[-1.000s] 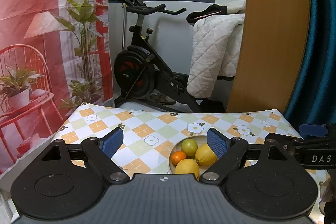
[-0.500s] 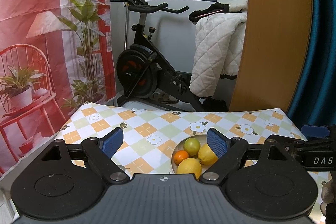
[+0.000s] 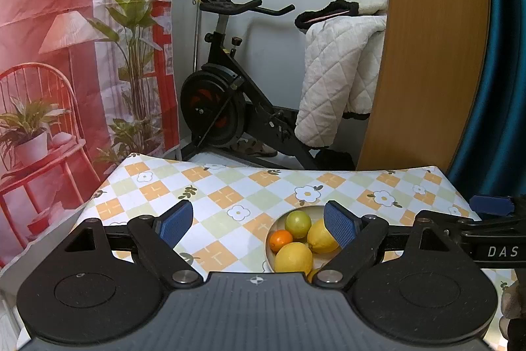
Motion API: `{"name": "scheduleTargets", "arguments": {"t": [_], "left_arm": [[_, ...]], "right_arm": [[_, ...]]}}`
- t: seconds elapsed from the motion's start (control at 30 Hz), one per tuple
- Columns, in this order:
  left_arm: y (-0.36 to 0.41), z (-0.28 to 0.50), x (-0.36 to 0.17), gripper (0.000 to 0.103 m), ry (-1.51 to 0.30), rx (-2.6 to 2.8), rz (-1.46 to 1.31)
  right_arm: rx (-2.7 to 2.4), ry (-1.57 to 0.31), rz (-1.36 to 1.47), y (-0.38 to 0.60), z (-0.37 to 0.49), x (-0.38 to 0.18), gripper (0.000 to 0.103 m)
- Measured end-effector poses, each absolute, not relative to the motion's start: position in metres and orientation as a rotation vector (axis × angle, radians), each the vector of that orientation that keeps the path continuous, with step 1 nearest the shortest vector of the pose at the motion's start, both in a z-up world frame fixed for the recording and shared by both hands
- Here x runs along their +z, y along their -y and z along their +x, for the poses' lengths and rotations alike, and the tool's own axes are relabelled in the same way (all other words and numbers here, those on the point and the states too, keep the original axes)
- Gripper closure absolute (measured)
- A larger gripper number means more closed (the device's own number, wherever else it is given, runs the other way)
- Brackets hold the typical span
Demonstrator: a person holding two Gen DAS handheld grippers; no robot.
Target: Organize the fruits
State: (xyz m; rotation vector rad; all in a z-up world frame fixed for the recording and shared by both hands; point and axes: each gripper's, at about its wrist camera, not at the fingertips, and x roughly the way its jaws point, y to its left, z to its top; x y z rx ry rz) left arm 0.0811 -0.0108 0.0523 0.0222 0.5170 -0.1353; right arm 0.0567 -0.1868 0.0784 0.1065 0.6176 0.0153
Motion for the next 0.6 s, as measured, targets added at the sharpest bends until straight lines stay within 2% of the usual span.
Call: {"name": "scheduleTargets", "arguments": {"t": [0.6], "left_arm": [[0.0104,0.0807,0.0483,0.014,-0.546,-0.147,0.002]], "right_arm": [[0.017,-0.639,0.109,0.184,0.056,0.0749,0.0]]}}
